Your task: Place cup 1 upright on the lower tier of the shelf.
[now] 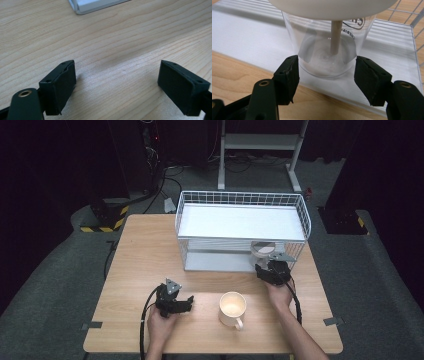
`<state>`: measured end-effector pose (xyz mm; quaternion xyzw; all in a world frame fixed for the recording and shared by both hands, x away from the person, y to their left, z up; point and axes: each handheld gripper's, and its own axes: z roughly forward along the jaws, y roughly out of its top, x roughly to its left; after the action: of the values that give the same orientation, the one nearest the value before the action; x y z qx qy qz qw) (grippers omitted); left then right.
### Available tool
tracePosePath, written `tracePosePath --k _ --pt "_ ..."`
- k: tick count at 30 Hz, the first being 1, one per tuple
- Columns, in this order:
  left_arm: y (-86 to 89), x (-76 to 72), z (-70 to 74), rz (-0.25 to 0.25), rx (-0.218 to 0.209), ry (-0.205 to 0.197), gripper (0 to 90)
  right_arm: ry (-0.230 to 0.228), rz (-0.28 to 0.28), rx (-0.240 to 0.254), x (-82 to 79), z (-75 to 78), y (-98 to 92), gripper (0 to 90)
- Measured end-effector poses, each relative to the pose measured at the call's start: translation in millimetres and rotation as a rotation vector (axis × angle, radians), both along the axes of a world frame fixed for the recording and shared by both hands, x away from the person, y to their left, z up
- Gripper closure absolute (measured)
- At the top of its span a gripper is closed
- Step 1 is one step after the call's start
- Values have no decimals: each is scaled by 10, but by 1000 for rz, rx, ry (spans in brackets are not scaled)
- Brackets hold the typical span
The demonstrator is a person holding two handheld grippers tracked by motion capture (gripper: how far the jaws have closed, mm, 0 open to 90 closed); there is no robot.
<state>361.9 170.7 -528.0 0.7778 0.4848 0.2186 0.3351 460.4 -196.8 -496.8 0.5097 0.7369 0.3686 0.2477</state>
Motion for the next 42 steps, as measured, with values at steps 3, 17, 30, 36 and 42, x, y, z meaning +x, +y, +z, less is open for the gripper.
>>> tracePosePath --k 3,17,30,36,42 --pt "-1 0 -1 0 -1 1 155 1 -11 8 26 -20 7 388" --pt "0 0 0 0 0 0 155 17 -50 32 197 -49 6 414" --pt "0 0 0 -1 0 0 155 25 -68 35 319 -46 4 449" --pt "2 1 0 -2 3 -1 155 40 -72 35 343 -91 -11 461" --pt "2 0 0 -2 3 -1 155 29 -47 48 339 -74 -46 434"
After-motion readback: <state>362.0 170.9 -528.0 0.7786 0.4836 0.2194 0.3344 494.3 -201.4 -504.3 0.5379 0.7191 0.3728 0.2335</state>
